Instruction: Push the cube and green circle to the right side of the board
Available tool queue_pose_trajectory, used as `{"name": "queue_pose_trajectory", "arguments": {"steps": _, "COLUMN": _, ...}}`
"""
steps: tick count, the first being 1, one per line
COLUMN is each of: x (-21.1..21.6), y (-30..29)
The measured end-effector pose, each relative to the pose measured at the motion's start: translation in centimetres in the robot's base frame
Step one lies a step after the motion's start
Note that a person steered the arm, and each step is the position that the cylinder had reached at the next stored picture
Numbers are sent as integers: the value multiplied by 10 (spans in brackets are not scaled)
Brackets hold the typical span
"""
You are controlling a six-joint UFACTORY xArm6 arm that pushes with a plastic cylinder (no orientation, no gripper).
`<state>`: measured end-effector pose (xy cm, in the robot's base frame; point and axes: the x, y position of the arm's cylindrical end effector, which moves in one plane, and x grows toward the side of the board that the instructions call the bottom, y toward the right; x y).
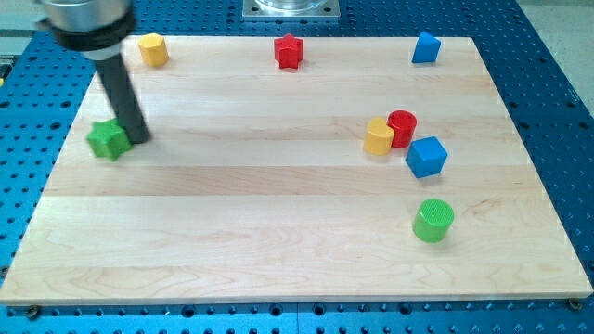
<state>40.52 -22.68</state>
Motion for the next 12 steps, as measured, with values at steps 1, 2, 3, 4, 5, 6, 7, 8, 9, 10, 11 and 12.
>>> {"name": "queue_pose_trajectory", "arguments": {"steps": 1, "x": 15, "y": 46}}
{"name": "queue_pose_trajectory", "arguments": {"steps": 2, "x": 81, "y": 164}}
{"name": "queue_pose_trajectory", "arguments": {"steps": 3, "x": 81, "y": 290}}
{"name": "queue_pose_trajectory", "arguments": {"steps": 4, "x": 59, "y": 377}}
{"name": "queue_pose_trajectory", "arguments": {"steps": 5, "x": 49, "y": 404}}
{"name": "queue_pose_trajectory", "arguments": {"steps": 6, "x": 67, "y": 413}}
{"name": "queue_pose_trajectory", "arguments": {"steps": 7, "x": 58, "y": 423}}
{"name": "queue_pose_trajectory", "arguments": {"steps": 8, "x": 36, "y": 430}}
{"name": "queue_pose_trajectory", "arguments": {"steps": 9, "x": 44, "y": 377}}
{"name": "queue_pose_trajectory", "arguments": {"steps": 10, "x": 41, "y": 374}}
{"name": "queue_pose_trajectory", "arguments": {"steps": 11, "x": 62, "y": 328}}
{"name": "queue_pose_trajectory", "arguments": {"steps": 12, "x": 97, "y": 289}}
